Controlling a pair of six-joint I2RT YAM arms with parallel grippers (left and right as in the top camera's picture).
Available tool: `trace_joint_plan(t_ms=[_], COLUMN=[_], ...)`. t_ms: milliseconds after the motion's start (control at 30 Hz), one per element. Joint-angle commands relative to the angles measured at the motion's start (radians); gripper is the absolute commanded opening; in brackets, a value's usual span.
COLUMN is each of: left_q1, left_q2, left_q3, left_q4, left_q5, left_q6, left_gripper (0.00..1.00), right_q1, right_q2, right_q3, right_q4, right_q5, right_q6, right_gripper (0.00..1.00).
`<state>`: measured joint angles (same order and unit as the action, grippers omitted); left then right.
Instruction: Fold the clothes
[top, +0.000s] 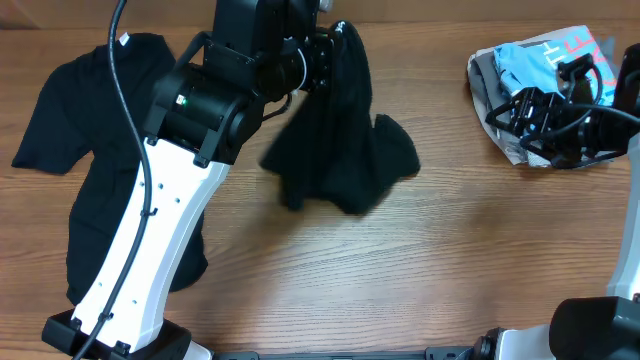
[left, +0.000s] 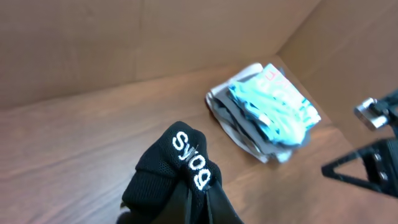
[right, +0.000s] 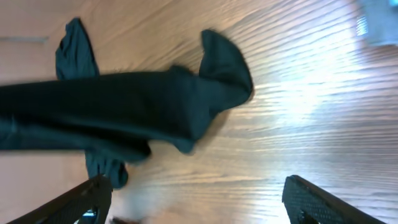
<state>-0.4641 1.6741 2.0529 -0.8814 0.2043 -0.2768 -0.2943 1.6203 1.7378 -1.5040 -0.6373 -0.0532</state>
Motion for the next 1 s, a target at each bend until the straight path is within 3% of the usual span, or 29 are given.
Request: trace_joint_plan(t_ms=[0, 100, 367, 533, 800, 967], left_q1=[0.006, 0.006, 0.006, 0.006, 0.003, 0.003], left_q2=[-0.006, -0.006, -0.006, -0.006, -0.012, -0.029], left_q3=[0.025, 0.025, 0.025, 0.025, 0.026, 0.026], left_q4=[0.053, 0.123, 0.206, 0.206, 0.202, 0.184], left_q5=[-0.048, -0.064, -0.272, -0.380, -0.332, -0.273], left_q6=[0.037, 0.026, -0.060, -0.084, -0.105, -0.105], left_gripper=[0.04, 0.04, 0.04, 0.04, 0.04, 0.04], right_q1=[0.061, 0.127, 0.336, 0.487, 0.683, 0.734], right_q2=[-0.022, -0.029, -0.053, -0.053, -0.052, -0.048], right_q3=[0.023, 0.023, 0.023, -0.018, -0.186, -0.333], right_q4=[-0.002, 0.012, 0.074, 0.208, 0.515, 0.739], right_q5=[-0.039, -0.085, -0.125, -0.077, 0.192, 0.238], right_q6=[-0.034, -0.034, -0.021, 0.081, 0.322, 0.328], right_gripper=[0.91, 0.89, 0.83, 0.83, 0.84, 0.84])
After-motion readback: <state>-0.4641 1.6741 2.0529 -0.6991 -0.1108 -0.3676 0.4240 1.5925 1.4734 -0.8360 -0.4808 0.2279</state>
